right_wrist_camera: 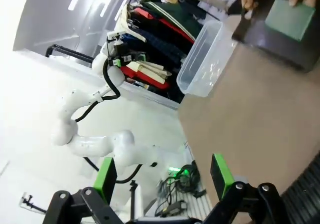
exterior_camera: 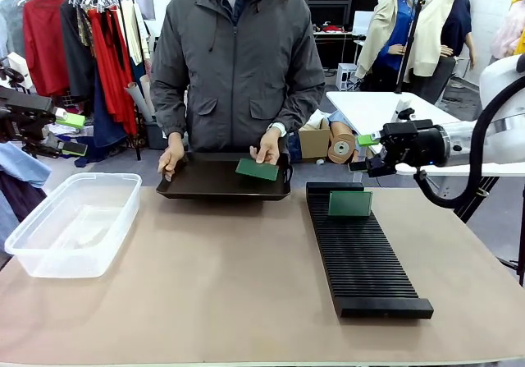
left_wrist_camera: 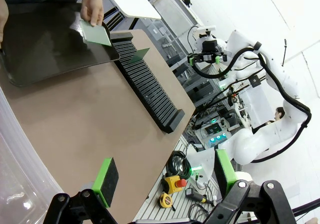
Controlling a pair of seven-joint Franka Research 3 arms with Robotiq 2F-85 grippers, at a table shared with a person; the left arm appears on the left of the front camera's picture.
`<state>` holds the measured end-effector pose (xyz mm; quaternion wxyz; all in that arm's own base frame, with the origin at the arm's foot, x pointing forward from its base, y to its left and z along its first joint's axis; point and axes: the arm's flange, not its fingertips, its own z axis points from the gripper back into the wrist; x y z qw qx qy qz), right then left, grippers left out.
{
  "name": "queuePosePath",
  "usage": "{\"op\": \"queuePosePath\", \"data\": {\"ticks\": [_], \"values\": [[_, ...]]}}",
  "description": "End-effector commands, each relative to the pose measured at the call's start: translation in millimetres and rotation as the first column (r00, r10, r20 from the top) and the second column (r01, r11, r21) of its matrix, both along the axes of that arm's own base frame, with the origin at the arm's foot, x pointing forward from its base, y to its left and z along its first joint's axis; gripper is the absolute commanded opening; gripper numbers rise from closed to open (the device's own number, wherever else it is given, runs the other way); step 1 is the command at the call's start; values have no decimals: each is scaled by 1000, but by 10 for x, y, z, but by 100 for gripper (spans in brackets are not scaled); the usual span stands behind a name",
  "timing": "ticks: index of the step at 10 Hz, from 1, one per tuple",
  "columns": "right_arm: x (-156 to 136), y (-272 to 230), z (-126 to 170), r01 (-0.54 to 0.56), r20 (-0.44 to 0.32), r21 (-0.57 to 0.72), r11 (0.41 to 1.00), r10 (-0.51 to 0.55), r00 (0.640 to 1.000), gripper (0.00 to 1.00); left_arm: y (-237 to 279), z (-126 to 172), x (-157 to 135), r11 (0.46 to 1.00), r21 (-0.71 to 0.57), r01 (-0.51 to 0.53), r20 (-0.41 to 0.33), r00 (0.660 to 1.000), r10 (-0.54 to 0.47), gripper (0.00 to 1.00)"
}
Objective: Sort PCBs into racks and boxes based on the side picked up.
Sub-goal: Pick up the Blank PCB handed by the Human.
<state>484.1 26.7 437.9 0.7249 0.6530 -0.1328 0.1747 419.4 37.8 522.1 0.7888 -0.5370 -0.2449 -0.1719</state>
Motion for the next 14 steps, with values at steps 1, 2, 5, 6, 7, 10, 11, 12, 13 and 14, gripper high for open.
{"op": "queuePosePath", "data": {"ticks": [1,2,5,6,7,10,11,12,13,14], "values": [[-149,-59,109,-2,-84,-2,1000,2,996,100,1,23,-14,1000,-11,4,-9,1000,-4,100],[-158,-89,102,-15,-137,7,1000,16,990,100,1,23,-14,1000,-11,4,-9,1000,-4,100],[-113,-63,65,-9,-75,-6,1000,9,997,100,1,23,-14,1000,-11,4,-9,1000,-4,100],[-113,-63,65,-9,-75,-6,1000,9,997,100,1,23,-14,1000,-11,4,-9,1000,-4,100],[-113,-63,65,-9,-75,-6,1000,9,997,100,1,23,-14,1000,-11,4,-9,1000,-4,100],[-113,-63,65,-9,-75,-6,1000,9,997,100,1,23,-14,1000,-11,4,-9,1000,-4,100],[-113,-63,65,-9,-75,-6,1000,9,997,100,1,23,-14,1000,-11,4,-9,1000,-4,100],[-113,-63,65,-9,-75,-6,1000,9,997,100,1,23,-14,1000,-11,4,-9,1000,-4,100],[-113,-63,65,-9,-75,-6,1000,9,997,100,1,23,-14,1000,-11,4,-9,1000,-4,100],[-113,-63,65,-9,-75,-6,1000,9,997,100,1,23,-14,1000,-11,4,-9,1000,-4,100]]}}
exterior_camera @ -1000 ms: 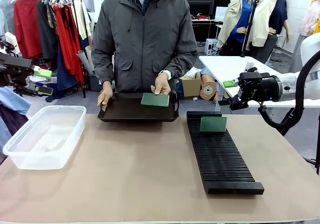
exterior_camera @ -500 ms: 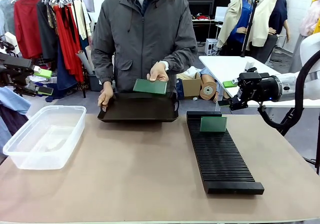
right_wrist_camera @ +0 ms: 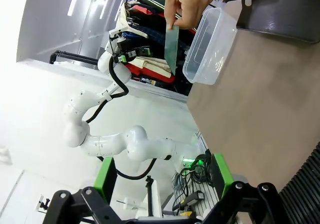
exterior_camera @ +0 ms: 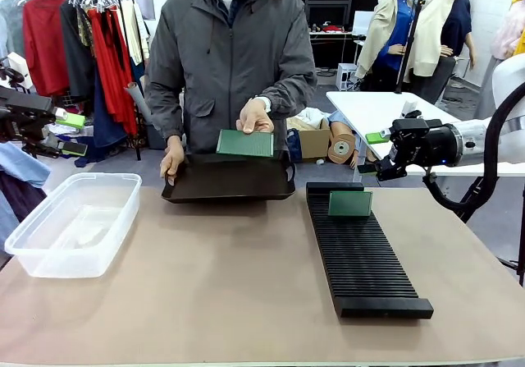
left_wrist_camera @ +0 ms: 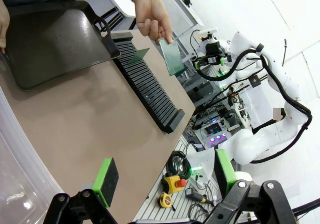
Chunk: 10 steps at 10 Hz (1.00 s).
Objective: Sort PCBs into racks and boxes based on the side picked up.
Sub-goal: Pick up the Blank PCB handed by the Human.
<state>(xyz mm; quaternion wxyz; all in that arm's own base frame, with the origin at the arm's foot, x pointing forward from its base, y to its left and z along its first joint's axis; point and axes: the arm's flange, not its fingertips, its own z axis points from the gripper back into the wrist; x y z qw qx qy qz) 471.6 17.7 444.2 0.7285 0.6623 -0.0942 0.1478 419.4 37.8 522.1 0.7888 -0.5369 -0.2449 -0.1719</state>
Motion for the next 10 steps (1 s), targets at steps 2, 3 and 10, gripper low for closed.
{"op": "queuePosePath", "data": {"ticks": [2,3,10], "values": [[0,0,0,0,0,0,1000,0,1000,100,1,23,-15,1000,-11,4,-9,1000,-4,100],[91,36,5,20,28,12,1000,-20,999,100,1,23,-15,1000,-11,4,-9,1000,-4,100],[676,344,-40,67,72,8,998,-68,995,100,1,23,-15,1000,-11,4,-9,1000,-4,100]]}}
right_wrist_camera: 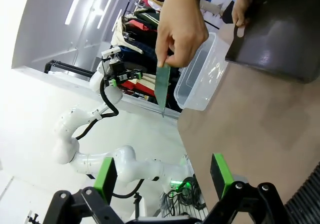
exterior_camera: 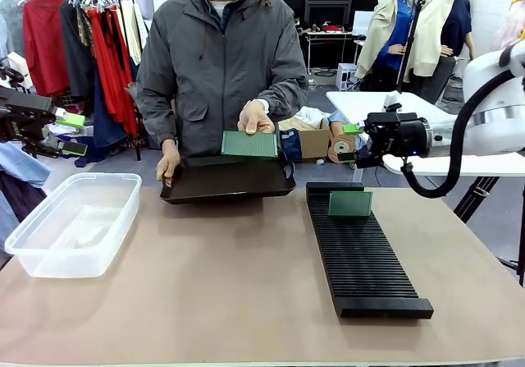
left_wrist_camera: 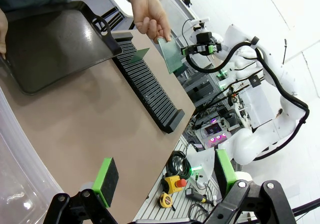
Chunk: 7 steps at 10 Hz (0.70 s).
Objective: Sort PCBs into racks and boxes based on the side picked up.
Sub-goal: Pick up the Blank PCB handed by the Human.
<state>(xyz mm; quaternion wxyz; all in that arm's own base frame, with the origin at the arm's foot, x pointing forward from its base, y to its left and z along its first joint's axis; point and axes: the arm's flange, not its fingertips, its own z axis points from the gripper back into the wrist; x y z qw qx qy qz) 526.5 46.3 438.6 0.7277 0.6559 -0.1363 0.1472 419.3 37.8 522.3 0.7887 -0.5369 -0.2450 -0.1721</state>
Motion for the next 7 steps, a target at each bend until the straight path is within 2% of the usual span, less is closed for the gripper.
{"op": "queuePosePath", "data": {"ticks": [1,4,7], "values": [[214,116,21,6,-1,0,1000,-6,1000,100,0,21,-14,1000,-11,4,-10,1000,-4,100],[452,317,7,-26,-25,-2,1000,26,999,100,0,21,-14,1000,-11,4,-10,1000,-4,100],[566,570,-24,-64,-37,5,998,64,997,100,0,21,-14,1000,-11,4,-10,1000,-4,100]]}}
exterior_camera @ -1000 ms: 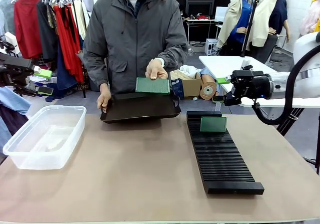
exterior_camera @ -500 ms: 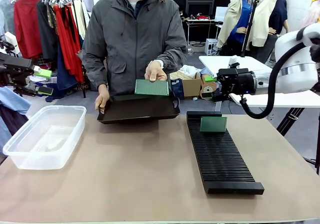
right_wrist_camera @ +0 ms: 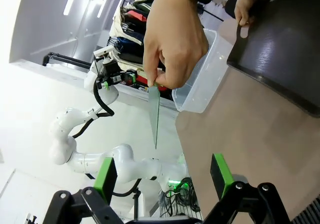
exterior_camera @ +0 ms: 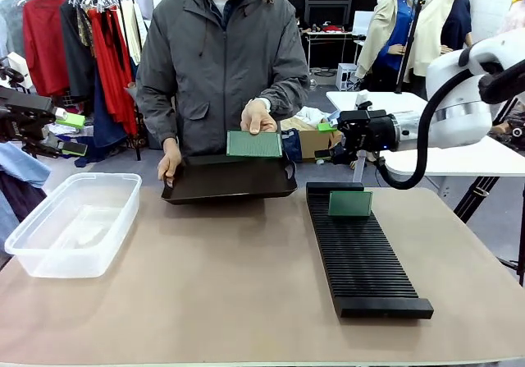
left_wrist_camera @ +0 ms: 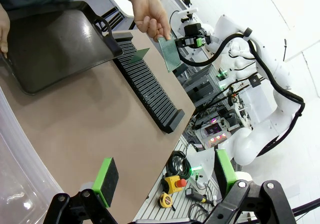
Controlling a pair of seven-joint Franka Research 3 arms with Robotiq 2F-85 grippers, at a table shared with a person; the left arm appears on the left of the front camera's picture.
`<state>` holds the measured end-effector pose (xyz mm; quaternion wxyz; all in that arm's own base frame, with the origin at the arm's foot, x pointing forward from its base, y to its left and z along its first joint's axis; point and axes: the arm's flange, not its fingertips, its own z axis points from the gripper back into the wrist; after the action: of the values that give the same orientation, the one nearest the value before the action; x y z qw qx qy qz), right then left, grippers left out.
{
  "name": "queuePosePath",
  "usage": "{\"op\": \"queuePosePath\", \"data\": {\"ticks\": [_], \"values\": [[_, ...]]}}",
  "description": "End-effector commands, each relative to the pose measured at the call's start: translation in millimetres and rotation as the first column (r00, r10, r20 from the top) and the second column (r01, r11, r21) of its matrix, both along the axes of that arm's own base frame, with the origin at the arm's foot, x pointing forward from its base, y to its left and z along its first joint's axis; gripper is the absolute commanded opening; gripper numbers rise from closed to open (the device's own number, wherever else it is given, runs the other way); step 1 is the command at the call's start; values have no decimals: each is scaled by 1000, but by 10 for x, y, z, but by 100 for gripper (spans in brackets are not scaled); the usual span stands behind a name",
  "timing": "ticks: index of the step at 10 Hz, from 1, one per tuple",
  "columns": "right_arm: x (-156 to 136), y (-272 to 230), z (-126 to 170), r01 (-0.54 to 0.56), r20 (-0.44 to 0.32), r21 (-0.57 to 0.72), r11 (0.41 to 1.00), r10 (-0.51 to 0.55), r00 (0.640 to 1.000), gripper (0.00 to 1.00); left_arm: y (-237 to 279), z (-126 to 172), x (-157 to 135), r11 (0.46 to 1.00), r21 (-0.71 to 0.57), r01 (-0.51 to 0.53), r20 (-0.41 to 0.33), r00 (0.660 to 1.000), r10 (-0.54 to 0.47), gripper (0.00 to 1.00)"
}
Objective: Sort PCBs into racks and boxes based on the side picked up.
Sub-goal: Pick up the Blank PCB handed by the Human.
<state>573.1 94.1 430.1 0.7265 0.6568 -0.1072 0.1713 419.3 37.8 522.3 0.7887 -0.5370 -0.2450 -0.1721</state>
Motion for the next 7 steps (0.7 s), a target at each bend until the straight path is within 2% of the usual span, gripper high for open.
{"op": "queuePosePath", "data": {"ticks": [1,7], "values": [[109,177,55,-3,-34,29,1000,4,999,100,0,21,-14,1000,-11,4,-10,1000,-4,100],[180,599,-34,-35,-33,27,999,35,999,100,0,21,-14,1000,-11,4,-10,1000,-4,100]]}}
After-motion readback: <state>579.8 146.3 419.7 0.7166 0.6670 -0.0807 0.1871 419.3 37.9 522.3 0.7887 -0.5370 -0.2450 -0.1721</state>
